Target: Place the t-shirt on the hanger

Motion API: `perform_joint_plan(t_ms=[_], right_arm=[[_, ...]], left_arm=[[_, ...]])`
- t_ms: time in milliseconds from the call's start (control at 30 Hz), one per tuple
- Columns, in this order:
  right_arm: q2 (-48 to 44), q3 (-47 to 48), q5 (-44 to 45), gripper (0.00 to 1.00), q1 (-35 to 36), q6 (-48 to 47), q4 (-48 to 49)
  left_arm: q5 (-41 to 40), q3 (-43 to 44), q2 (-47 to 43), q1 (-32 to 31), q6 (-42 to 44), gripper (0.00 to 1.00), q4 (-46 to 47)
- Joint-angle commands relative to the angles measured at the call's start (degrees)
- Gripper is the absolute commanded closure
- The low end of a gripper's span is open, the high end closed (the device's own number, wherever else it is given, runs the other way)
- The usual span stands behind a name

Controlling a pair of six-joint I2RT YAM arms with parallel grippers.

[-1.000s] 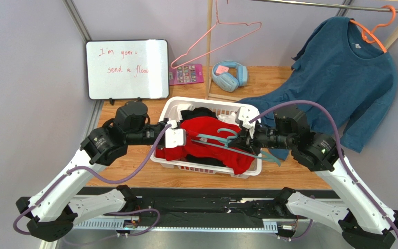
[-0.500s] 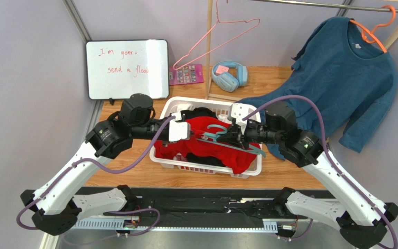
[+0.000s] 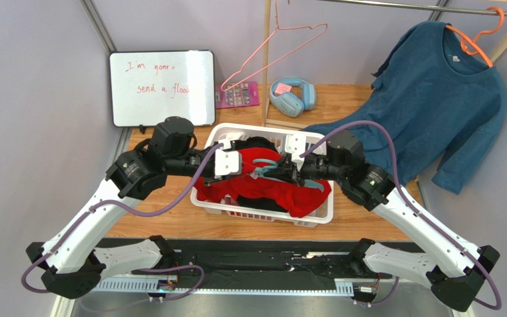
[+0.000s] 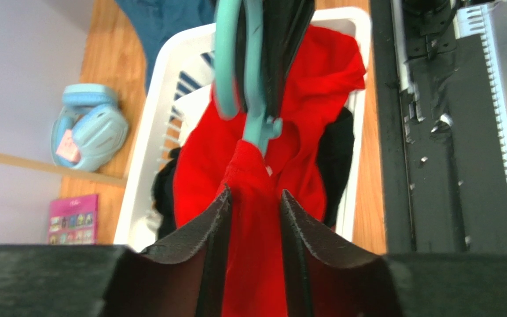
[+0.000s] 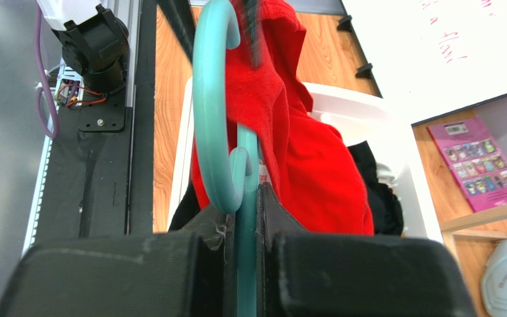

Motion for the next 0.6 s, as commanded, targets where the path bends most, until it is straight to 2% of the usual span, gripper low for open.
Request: perform_joint_plan(t_ms=[0, 33, 100, 133, 367, 567], right_arm=[[-3.68, -0.38, -1.53, 1.00, 0.51, -3.16, 5.74], [-3.94, -0.30, -1.71, 1.00, 0.51, -3.33, 5.39], [-4.03, -0.03, -1.97, 1.00, 0.51, -3.94, 4.86], [-3.77, 0.32, -2.06, 1.00, 0.51, -4.30, 4.77], [-0.70, 3.74, -3.55, 1.00, 1.21, -6.93, 3.81], [2.11, 6.73, -3.38, 1.00, 2.97, -8.08, 4.41]], left_arm=[[2.47, 5.16, -2.26, 5.02, 9.54, 0.51, -6.77], [2.57, 6.99, -2.17, 5.20, 14.13, 0.46, -12.19], [2.57, 8.23, -1.47, 5.37, 22.47, 0.46, -17.06], [2.57, 8.85, -1.04, 5.29, 23.48, 0.46, -19.51], [2.21, 9.38, 3.53, 5.20, 24.72, 0.48, -17.08], [3.71, 9.74, 7.14, 2.22, 23.06, 0.62, -14.89]])
